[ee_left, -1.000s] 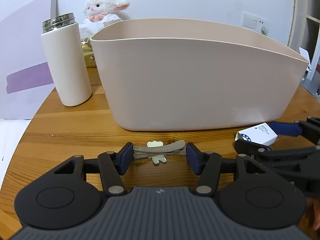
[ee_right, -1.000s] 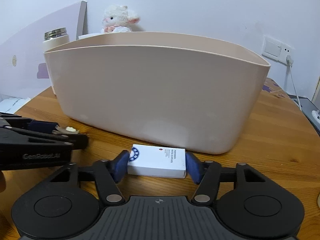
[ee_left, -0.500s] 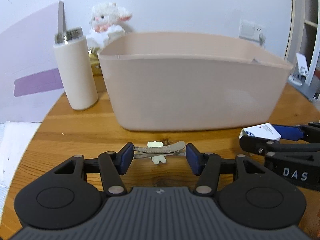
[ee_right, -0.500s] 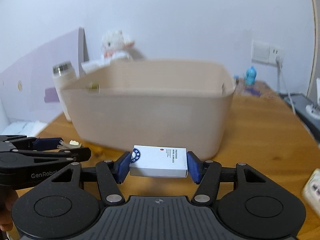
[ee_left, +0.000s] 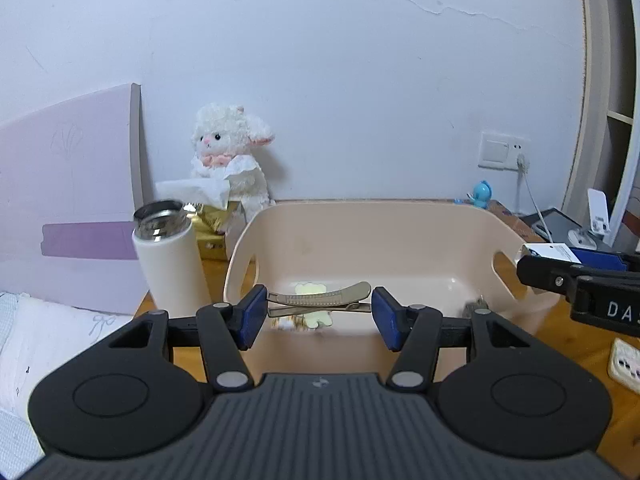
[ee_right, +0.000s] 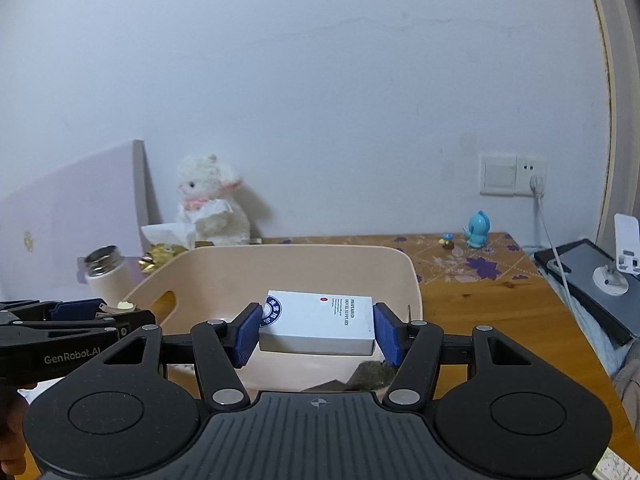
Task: Organize objects
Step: 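Carry the clip and medicine box into the basket and open both tools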
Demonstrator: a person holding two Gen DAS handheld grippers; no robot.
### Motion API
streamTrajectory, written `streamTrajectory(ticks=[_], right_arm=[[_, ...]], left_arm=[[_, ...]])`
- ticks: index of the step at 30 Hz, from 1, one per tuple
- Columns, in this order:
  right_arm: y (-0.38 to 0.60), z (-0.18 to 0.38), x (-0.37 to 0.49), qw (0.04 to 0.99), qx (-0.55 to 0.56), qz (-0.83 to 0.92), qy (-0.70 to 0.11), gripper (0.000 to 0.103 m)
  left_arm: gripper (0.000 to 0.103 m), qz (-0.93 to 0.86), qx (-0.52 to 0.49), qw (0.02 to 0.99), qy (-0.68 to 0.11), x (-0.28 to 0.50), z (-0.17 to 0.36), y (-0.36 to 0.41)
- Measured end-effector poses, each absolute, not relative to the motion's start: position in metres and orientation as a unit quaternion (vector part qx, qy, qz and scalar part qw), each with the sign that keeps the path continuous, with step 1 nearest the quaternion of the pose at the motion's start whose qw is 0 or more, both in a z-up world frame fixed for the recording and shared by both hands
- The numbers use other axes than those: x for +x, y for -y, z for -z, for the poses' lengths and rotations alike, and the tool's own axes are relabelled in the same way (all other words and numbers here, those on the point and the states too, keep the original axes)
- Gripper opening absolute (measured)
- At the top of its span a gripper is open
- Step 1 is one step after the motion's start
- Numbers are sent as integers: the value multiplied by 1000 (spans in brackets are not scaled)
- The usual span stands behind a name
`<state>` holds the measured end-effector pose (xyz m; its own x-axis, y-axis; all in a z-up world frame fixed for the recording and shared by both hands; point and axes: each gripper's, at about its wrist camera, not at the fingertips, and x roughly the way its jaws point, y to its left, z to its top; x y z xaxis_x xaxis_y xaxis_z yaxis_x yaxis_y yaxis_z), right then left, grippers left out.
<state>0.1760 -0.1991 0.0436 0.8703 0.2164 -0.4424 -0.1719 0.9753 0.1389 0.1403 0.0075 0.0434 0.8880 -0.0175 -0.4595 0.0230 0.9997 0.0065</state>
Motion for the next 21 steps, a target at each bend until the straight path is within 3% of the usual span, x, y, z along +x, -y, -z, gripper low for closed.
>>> streamTrajectory(ticks=[13, 21], right_arm=[[196, -1, 239, 947, 56, -67, -310, 57], [188, -2, 236, 942, 36, -83, -324, 79]], left_arm=[[59, 1, 11, 946, -323, 232, -7, -3], [60, 11, 31, 941, -336, 237, 4, 4]])
